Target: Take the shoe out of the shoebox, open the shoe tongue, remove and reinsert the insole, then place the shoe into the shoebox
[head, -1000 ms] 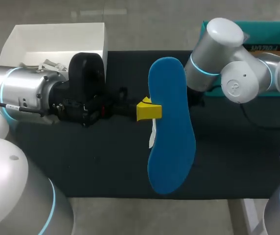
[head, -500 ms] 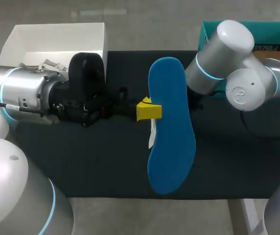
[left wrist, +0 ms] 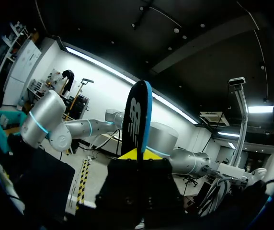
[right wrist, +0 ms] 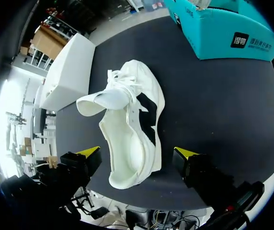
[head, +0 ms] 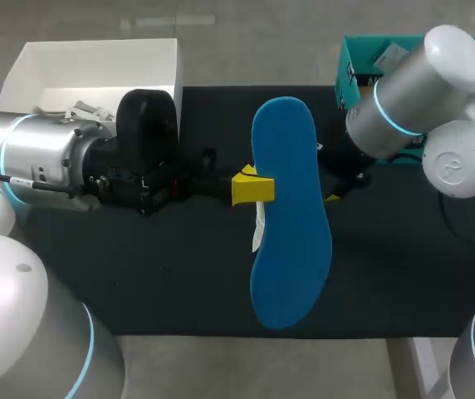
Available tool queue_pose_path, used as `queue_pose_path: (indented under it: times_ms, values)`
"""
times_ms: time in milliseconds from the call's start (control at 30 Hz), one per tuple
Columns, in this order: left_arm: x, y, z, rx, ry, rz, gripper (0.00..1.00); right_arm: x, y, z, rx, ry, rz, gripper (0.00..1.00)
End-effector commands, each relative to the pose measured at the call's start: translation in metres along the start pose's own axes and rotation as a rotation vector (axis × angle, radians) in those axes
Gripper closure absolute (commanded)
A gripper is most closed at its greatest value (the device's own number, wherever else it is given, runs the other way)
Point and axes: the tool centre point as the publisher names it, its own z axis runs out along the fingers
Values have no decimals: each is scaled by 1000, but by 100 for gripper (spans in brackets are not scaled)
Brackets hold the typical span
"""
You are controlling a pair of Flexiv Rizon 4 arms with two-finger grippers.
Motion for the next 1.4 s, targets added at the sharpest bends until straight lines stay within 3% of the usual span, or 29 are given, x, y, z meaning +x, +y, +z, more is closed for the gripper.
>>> queue_pose_path:
  times_ms: [33, 300, 400, 600, 733, 867, 933, 1067, 1167, 1233, 1300, 1400]
  values:
    - [1, 0, 5, 4, -4, 1, 100, -2, -2, -4, -5, 2, 1, 0]
    - [1, 0, 5, 4, -4, 1, 100, -2, -2, -4, -5, 2, 1, 0]
    - [1, 0, 5, 4, -4, 1, 100, 4, 6, -31, 15, 173, 86, 0]
    - [1, 0, 5, 4, -4, 1, 100, 1, 16, -84, 65, 277, 124, 0]
    - [-16, -4, -16, -125, -58, 169, 100, -1, 20, -111, 89, 350, 144, 0]
    - [-24, -13, -32, -201, -52, 286, 100, 0, 24, -132, 93, 391, 150, 0]
    - [-27, -18, -37, -201, -49, 334, 100, 1, 26, -139, 88, 400, 146, 0]
    - [-38, -28, -47, -255, -19, 501, 100, 4, 32, -149, 76, 471, 147, 0]
    - [-55, -25, -57, -464, 67, 754, 100, 7, 37, -154, 66, 507, 149, 0]
    - [-61, -27, -57, -447, 67, 790, 100, 8, 38, -156, 59, 493, 144, 0]
    - [-69, -29, -59, -526, 87, 905, 100, 9, 38, -158, 55, 500, 141, 0]
    - [-80, -37, -58, -554, 66, 1023, 100, 9, 36, -157, 51, 497, 143, 0]
